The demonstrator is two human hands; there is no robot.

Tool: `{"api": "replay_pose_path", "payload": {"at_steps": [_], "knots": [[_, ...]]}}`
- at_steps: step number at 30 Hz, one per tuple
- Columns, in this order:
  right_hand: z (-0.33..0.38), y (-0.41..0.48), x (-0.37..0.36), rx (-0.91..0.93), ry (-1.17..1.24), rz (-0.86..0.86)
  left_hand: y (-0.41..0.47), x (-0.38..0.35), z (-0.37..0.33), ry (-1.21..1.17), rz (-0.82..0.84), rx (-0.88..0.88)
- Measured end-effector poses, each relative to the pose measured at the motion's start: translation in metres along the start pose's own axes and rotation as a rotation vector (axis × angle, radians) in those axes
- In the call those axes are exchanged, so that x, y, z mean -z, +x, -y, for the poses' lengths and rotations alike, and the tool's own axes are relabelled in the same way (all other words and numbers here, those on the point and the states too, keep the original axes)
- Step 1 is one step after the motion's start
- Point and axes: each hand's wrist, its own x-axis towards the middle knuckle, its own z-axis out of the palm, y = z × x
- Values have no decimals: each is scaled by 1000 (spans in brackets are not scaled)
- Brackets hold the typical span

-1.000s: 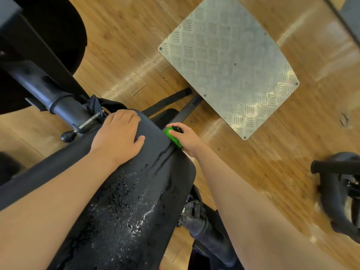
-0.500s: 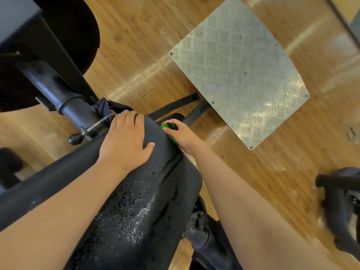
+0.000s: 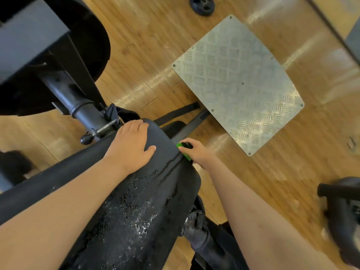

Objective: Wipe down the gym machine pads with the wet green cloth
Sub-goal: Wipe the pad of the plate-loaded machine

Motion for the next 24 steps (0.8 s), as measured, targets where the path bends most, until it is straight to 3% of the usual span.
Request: {"api": "replay_pose_path", "payload": {"at_steps": [7,12,17,24], "knots": [[-47,-62,5,-133,42,-246,-39,21,-38,42,-47,-132],[-60,-137,-7,-234,221,-376,-83,31,-55,165,-36,-255],[-34,-232,-22,-91,319,-551,-149,44,-75,259,-12,-357],[-6,-392,-39,123,377,-767,-255,75,-117,240,-142,-571]]}}
